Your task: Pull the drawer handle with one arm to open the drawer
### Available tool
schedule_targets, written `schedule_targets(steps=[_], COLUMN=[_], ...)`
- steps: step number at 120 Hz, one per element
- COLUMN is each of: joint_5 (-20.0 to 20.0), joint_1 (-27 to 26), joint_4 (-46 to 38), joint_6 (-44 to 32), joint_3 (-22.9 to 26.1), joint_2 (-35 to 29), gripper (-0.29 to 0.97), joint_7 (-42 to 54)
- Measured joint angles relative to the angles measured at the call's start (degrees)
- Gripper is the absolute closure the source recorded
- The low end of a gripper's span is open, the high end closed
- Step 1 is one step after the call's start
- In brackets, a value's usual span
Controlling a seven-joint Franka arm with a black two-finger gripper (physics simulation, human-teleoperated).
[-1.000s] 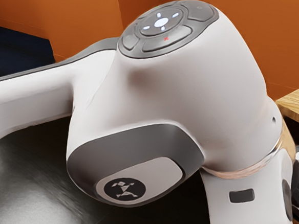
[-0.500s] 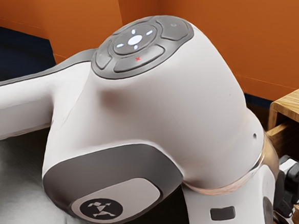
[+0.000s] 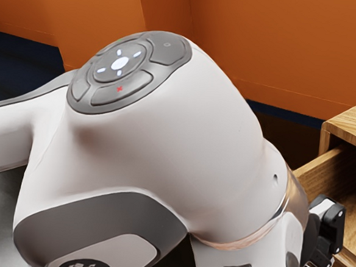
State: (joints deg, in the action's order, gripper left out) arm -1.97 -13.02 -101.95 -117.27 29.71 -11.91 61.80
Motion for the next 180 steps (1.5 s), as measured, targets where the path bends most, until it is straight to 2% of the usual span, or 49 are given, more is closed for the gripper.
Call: schedule_targets(steps=[108, 154, 162, 171, 180], joint_5=[4.0, 6.8, 7.8, 8.6, 8.8], joint_1=[0.0, -0.2, -0.2, -0.1, 0.0], joint_4=[-6.7, -9.5, -6.8, 1.4, 5.7], joint_6=[-0.2, 0.2, 2.3, 8.2, 16.5], joint_3=[0.0, 0.4, 0.4, -0.2, -7.2], joint_2=[-8.5, -15.5, -18.8, -19.9, -19.2], gripper=[0.61, 0.61, 0.58, 0.43, 0.3], joint_7=[-0.1, -0.2, -0.2, -0.2, -0.6])
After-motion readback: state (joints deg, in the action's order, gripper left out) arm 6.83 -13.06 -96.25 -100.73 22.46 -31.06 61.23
